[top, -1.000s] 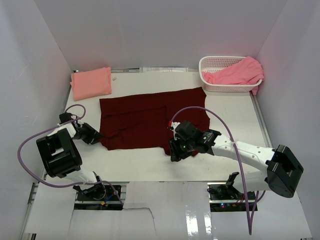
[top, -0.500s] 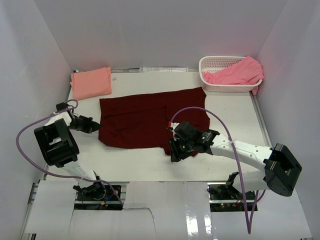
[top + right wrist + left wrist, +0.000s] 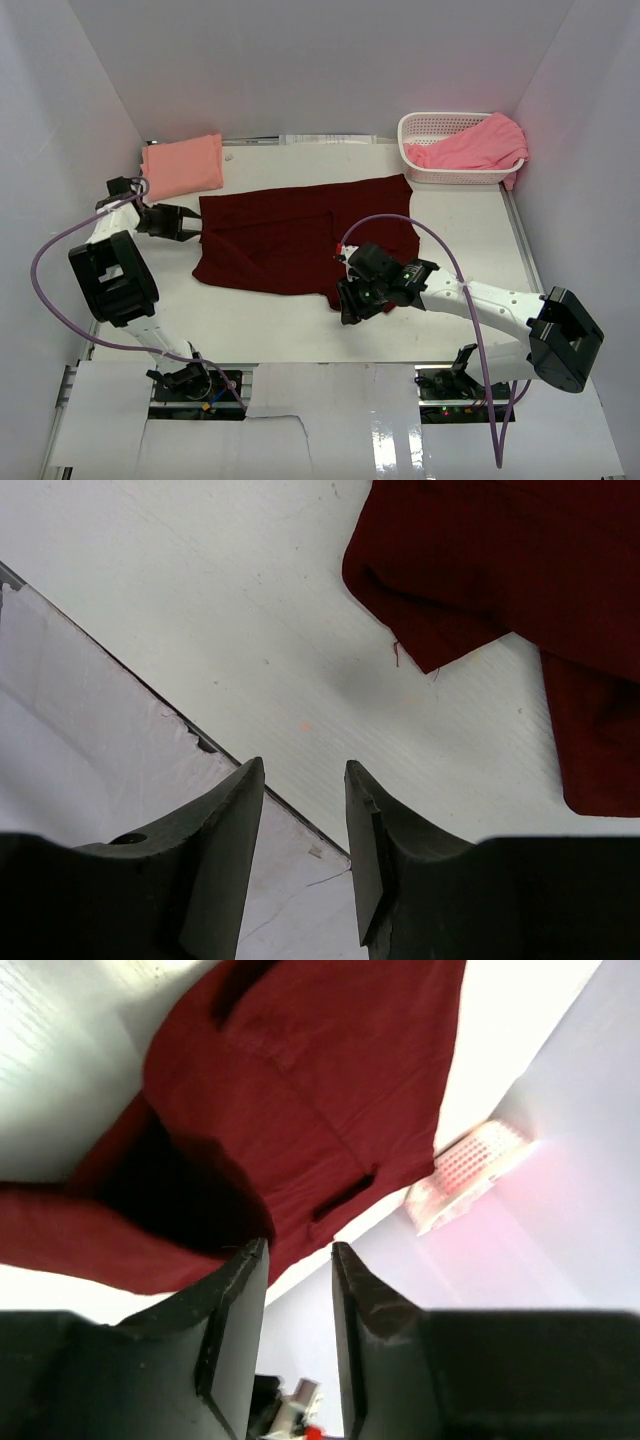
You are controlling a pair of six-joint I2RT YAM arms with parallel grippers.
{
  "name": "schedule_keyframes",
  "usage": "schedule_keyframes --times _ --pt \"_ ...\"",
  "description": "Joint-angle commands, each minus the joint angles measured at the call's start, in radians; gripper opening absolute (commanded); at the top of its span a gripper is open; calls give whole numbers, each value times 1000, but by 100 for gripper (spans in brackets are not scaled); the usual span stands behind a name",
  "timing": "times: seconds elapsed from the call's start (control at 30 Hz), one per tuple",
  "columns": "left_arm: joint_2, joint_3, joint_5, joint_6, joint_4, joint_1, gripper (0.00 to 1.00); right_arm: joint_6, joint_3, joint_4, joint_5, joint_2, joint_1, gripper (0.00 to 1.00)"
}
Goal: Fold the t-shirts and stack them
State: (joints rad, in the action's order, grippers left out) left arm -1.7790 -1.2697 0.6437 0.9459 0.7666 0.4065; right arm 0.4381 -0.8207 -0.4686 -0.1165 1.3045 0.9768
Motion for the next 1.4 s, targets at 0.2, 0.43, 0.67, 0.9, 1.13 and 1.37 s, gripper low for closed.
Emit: schedule_keyframes --times 0.2,0.43,0.67,0.9,1.13,1.37 --pt "68 105 -70 -119 79 -2 74 5 3 19 -12 -1 5 44" --pt "226 184 -246 -200 77 -1 73 2 -1 18 -14 2 5 44" --pt "290 194 -395 -202 77 -1 65 2 0 27 -18 13 5 44" --pt "227 176 -394 -161 56 -1 57 7 2 27 -17 9 5 44" --pt "148 158 -384 -156 37 -5 51 10 8 21 -8 -1 5 44" --pt "105 158 -378 -156 19 -14 41 10 9 22 -6 -1 5 44"
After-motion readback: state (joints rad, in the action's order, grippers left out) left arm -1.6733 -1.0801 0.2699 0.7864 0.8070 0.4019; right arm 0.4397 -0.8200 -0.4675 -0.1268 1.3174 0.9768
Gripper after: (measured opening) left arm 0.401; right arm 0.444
